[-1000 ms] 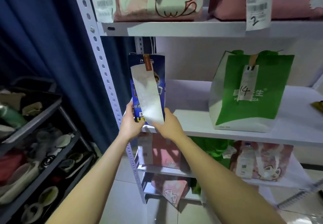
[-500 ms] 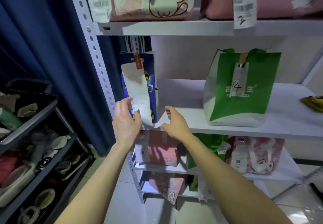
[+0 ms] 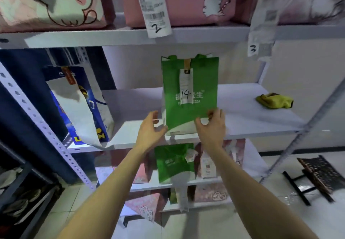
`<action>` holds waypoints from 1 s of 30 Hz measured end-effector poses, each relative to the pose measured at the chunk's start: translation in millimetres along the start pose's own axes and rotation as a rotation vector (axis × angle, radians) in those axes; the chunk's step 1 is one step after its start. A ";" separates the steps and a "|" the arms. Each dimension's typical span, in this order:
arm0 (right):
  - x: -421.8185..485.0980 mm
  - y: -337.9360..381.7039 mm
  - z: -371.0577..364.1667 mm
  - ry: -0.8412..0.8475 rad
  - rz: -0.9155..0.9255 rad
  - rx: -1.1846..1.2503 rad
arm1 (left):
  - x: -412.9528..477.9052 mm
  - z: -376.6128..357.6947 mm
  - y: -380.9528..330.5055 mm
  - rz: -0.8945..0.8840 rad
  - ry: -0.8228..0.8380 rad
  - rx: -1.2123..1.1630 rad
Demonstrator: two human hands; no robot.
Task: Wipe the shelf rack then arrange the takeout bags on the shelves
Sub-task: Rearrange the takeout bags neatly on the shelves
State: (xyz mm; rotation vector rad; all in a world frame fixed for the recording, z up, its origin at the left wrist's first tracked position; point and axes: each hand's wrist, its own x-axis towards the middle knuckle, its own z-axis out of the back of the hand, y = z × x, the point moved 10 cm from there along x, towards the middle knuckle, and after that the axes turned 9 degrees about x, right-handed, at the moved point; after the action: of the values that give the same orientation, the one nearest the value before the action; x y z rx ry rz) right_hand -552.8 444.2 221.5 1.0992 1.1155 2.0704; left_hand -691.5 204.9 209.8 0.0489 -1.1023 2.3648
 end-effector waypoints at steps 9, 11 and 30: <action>38.6 -60.1 -12.3 0.305 -0.183 0.114 | 3.0 -46.9 -4.5 0.167 0.001 -0.076; 37.7 -57.1 -21.2 0.361 -0.150 0.086 | -1.9 -44.3 -0.5 0.195 -0.019 -0.077; -29.3 -11.7 -87.4 0.595 -0.053 -0.025 | -54.9 24.6 52.3 0.269 -0.141 -0.098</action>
State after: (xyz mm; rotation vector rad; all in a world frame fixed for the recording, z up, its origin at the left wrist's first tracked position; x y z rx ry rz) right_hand -610.8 391.8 171.2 0.4301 1.3580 2.4310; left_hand -673.5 135.1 176.0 0.0345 -1.3661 2.5710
